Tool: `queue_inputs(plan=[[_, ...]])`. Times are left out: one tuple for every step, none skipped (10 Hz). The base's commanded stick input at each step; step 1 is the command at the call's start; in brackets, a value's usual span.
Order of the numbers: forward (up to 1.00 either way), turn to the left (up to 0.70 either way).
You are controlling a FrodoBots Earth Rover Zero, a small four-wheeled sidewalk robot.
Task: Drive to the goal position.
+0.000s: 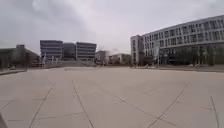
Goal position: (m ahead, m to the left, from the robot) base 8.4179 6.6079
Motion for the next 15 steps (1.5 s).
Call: queue_inputs(plan=[[0.69, 0.02], [0.70, 0.12], [0.70, 0.15], [0.70, 0.15], [0.70, 0.15], [0.70, 0.15], [0.70, 0.15], [0.70, 0.15], [0.70, 0.15], [0.70, 0.15], [0.70, 0.15], [0.70, 0.15], [0.70, 0.15], [0.70, 0.15], [0.70, 0.15]])
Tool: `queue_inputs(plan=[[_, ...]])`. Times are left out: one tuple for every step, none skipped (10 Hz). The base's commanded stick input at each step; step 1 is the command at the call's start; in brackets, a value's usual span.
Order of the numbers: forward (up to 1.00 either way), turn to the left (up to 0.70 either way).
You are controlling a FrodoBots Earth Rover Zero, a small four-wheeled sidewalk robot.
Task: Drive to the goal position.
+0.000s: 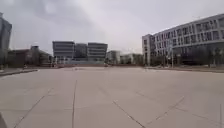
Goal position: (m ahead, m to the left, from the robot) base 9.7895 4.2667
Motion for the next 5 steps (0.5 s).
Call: queue_inputs(plan=[[0.70, 0.15], [0.70, 0.15], [0.70, 0.15], [0.70, 0.15], [0.70, 0.15]])
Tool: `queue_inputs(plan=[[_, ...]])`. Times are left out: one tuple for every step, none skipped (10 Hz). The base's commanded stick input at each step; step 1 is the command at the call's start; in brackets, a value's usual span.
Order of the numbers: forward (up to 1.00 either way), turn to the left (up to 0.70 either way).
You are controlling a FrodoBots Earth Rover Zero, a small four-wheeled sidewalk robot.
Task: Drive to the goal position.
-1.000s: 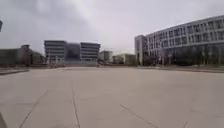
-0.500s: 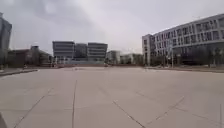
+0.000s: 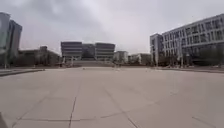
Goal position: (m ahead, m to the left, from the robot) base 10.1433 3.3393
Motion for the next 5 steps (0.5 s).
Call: queue_inputs(plan=[[0.70, 0.15], [0.70, 0.15], [0.70, 0.14], [0.70, 0.06], [0.70, 0.02]])
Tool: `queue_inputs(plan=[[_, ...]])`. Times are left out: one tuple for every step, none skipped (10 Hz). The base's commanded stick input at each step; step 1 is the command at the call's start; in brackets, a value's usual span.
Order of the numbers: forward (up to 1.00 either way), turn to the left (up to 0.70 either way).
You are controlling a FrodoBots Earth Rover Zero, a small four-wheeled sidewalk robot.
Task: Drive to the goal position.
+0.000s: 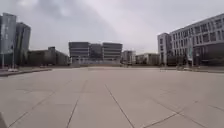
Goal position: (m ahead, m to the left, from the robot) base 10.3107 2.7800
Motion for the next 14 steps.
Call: queue_inputs(plan=[[0.70, 0.02], [0.70, 0.02], [0.70, 0.02], [0.70, 0.02], [0.70, 0.02], [0.70, 0.02], [0.70, 0.01], [0.70, 0.01], [0.70, -0.01], [0.70, -0.09], [0.70, -0.13], [0.70, -0.13], [0.70, -0.13], [0.70, -0.13]])
